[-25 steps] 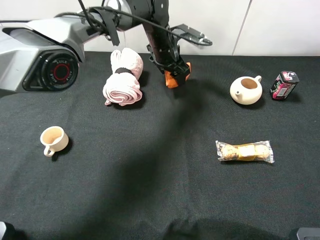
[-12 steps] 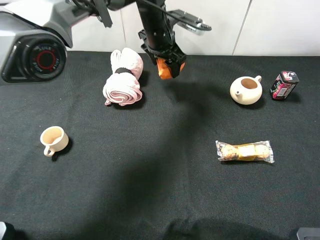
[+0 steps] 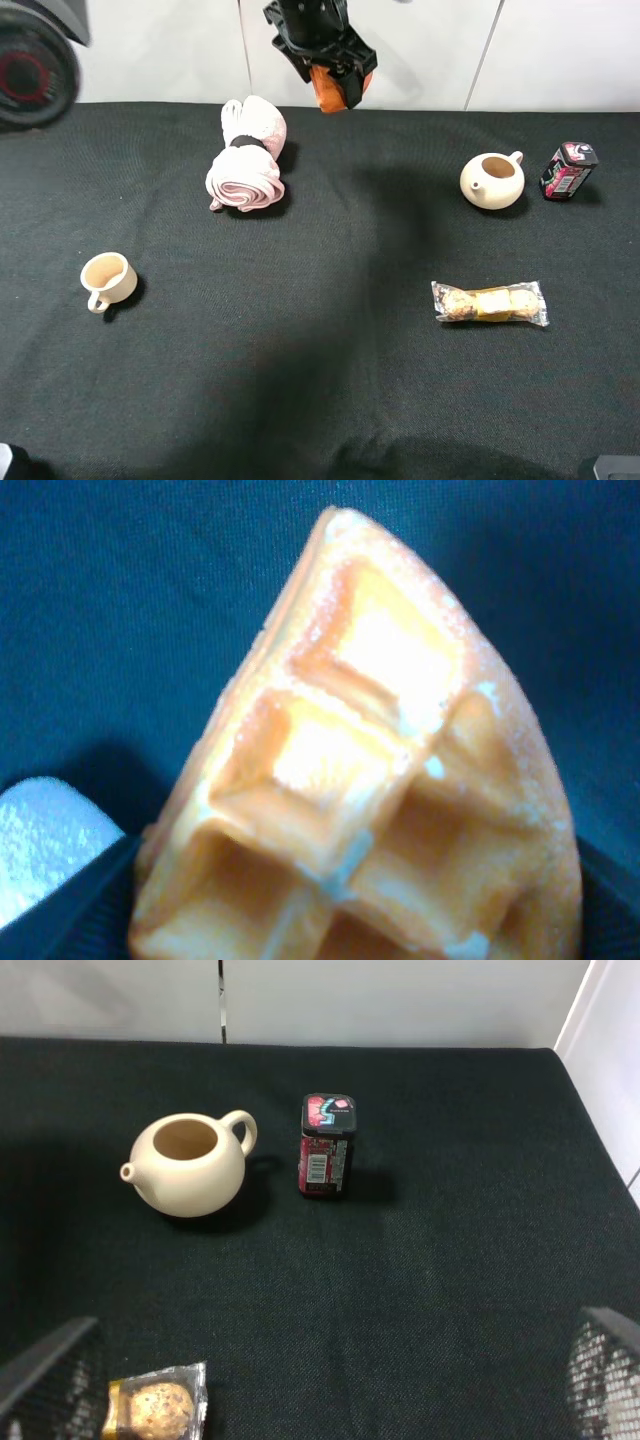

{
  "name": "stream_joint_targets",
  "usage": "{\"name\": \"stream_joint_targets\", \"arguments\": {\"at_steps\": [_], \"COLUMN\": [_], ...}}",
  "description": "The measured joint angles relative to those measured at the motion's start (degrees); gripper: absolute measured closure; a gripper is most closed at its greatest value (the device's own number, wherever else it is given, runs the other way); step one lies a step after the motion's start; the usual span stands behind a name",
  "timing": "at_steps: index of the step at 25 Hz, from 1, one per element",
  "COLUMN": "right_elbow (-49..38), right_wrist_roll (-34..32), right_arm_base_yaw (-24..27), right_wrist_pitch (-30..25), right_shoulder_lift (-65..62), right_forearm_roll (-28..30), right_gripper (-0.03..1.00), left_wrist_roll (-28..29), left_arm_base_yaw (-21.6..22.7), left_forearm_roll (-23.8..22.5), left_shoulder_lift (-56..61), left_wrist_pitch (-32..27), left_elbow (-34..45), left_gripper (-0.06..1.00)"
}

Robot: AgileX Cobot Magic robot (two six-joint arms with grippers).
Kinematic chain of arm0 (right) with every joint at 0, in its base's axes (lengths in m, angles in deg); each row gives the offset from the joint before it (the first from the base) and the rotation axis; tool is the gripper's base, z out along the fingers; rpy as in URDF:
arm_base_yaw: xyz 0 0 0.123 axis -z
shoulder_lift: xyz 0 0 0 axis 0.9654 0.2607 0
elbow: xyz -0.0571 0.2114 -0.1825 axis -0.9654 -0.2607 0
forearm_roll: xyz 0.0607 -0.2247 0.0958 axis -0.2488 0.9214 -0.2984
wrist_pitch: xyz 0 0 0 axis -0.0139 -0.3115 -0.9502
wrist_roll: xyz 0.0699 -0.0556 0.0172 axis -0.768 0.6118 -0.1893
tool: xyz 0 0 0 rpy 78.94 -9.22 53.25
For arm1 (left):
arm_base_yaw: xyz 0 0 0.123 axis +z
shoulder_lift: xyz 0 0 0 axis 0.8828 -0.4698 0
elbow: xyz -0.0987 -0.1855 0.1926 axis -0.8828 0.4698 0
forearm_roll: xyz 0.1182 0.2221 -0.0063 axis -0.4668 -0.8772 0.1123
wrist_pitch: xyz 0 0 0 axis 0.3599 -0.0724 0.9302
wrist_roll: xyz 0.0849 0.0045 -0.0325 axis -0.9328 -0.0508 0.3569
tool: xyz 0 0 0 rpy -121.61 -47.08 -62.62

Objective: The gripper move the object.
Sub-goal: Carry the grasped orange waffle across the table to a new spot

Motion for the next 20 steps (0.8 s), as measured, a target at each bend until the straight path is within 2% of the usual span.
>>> {"name": "stream_joint_targets", "arguments": {"at_steps": [20], "right_elbow": [0.00], "right_wrist_roll": [0.06], "right_arm_base_yaw": [0.00], "right_wrist_pitch": [0.00], "right_shoulder_lift": [0.00], "right_forearm_roll": [0.05], "right_gripper": [0.27], "left_wrist_roll": [1.64], "left_arm_base_yaw": [-0.27], "left_forearm_roll": [-1.69], "left_shoulder_lift": [20.99], "left_wrist_pitch": [0.10], "left_elbow": [29.61], "left_gripper": [0.15]}}
